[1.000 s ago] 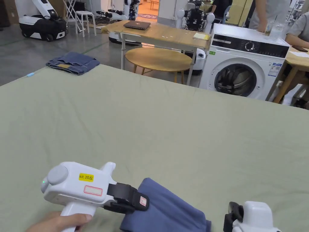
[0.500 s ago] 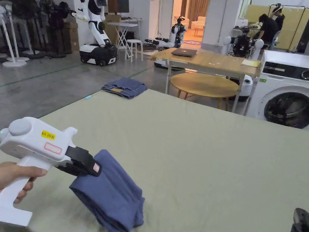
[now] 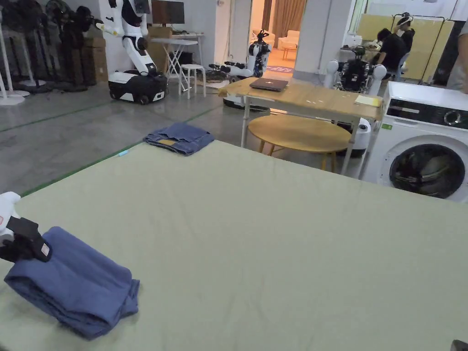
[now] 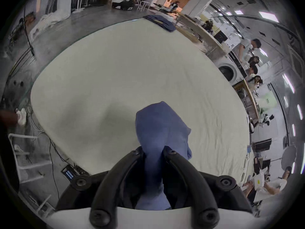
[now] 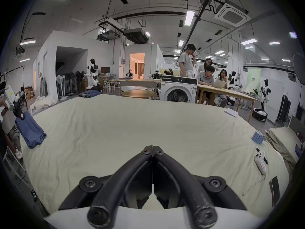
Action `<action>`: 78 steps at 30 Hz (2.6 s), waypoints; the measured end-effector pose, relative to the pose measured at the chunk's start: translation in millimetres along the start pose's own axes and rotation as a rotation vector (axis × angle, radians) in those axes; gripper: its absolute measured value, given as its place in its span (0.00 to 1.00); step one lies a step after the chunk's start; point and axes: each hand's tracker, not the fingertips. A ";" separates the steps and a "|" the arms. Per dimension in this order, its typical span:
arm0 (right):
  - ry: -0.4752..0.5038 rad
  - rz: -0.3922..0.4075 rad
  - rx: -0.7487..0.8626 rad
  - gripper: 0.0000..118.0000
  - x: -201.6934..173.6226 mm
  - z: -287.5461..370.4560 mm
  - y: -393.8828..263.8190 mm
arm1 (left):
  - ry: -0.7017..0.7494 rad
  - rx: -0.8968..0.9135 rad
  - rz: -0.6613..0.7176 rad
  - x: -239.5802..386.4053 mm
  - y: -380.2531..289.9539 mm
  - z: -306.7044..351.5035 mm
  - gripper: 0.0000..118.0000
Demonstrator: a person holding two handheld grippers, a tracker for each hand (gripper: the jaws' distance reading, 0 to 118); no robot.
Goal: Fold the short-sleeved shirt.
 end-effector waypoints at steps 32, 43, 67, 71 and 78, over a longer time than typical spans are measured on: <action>-0.072 -0.089 0.040 0.00 37.9 -3.1 2.6 | -0.029 0.739 -0.632 298.0 -206.3 -111.1 0.34; -0.102 -0.108 0.124 0.00 37.9 4.2 13.6 | -0.097 0.895 -0.635 380.0 -251.4 -126.4 0.00; -0.113 -0.101 0.172 0.00 36.5 8.7 10.5 | -0.091 0.977 -0.602 384.9 -262.8 -120.2 0.00; -0.108 -0.079 0.172 0.00 34.7 8.3 11.6 | -0.072 0.978 -0.624 388.1 -261.7 -120.4 0.00; -0.130 -0.050 0.192 0.01 31.0 6.5 14.0 | -0.051 1.002 -0.630 389.2 -258.9 -118.5 0.21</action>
